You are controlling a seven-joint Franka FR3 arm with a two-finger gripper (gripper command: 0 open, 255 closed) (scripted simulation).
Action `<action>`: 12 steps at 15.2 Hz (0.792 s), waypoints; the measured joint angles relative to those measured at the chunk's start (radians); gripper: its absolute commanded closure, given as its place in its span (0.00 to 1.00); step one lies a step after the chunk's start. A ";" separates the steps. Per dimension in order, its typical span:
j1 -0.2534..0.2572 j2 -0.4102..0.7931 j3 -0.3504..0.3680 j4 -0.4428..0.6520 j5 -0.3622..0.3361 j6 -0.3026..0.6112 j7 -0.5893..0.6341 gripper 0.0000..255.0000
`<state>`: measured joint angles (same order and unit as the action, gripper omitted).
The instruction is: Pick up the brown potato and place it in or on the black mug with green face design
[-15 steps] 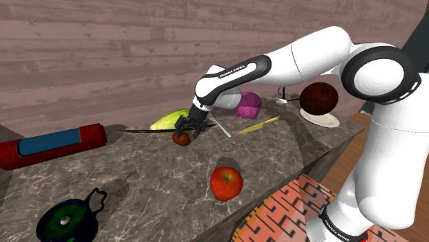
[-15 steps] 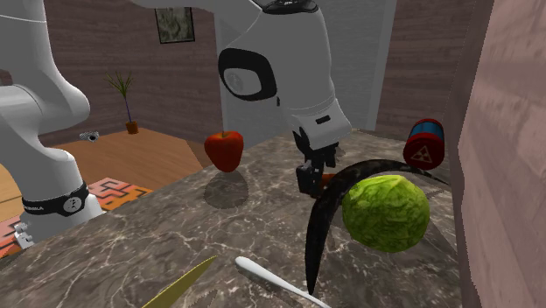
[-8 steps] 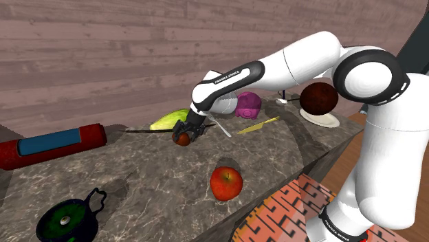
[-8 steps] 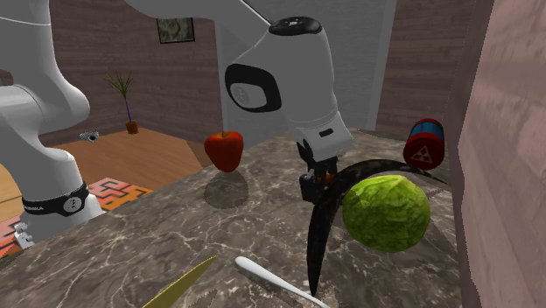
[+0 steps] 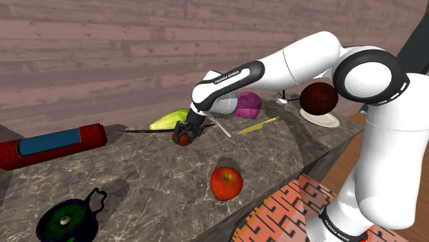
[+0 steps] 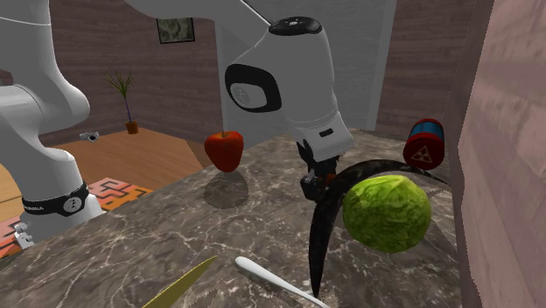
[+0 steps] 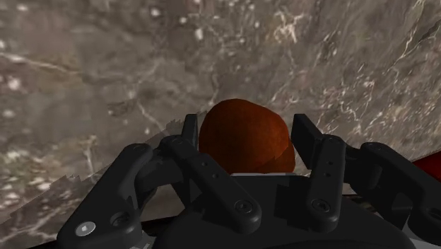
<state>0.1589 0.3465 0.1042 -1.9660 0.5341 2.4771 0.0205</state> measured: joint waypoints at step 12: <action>0.003 -0.038 -0.008 0.015 -0.022 -0.049 0.032 1.00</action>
<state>0.1618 0.3085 0.0962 -1.9513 0.5119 2.4277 0.0521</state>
